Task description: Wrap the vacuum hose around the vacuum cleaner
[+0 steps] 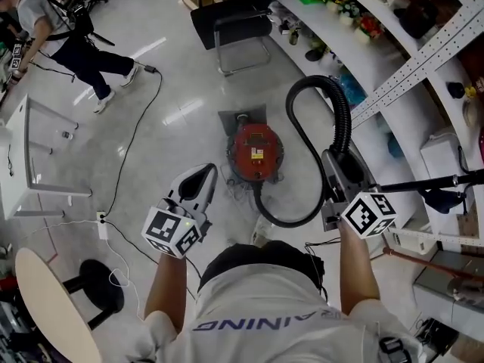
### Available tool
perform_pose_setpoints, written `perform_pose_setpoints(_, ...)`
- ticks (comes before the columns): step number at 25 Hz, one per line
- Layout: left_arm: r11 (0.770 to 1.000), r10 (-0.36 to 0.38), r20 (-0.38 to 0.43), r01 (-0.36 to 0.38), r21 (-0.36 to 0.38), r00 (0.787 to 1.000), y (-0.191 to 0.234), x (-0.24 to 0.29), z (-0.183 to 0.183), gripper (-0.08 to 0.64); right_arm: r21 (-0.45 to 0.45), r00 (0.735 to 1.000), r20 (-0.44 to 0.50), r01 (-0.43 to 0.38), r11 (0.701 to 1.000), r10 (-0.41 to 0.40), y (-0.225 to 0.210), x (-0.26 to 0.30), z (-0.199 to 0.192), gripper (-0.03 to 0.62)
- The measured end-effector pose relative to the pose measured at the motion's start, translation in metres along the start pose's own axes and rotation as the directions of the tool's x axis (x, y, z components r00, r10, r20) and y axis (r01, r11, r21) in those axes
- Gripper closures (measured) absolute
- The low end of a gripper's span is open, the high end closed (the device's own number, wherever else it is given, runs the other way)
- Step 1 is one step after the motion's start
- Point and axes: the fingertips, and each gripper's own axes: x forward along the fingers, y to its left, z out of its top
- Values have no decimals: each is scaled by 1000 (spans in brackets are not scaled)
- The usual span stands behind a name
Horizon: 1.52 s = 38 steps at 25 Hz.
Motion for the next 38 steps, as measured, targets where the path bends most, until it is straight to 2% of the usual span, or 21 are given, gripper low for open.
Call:
perform_pose_setpoints(4,999,48,-2,-48,12,999,0,29,2,543,-18,995,-84,-54,998,53,-24,44,2,344)
perform_pose_setpoints(8,997,78,-3,-78,-12,997,8,46,2,543,-65,986,-145,-90,994,80,-44,96,4,344)
perform_pose_setpoints(13,995,95,-18,-95,-30,995,24,61,0,543,-117,980,-173,-120,986,98,-53,161,13,344)
perform_pose_setpoints(21,990,129,-27,-130,-59,991,56,57,-7,543,-246,978,-183,-142,959,99,-43,272,38,344)
perform_pose_setpoints(26,985,153,-32,-155,-82,988,80,46,-12,543,-362,981,-173,-142,921,84,-32,341,55,344)
perform_pose_setpoints(30,977,179,-42,-183,-108,983,101,36,-14,543,-420,981,-172,-156,894,91,-13,387,65,344)
perform_pose_setpoints(38,964,221,-47,-226,-143,974,139,14,-12,543,-526,969,-167,-242,815,180,63,461,83,344)
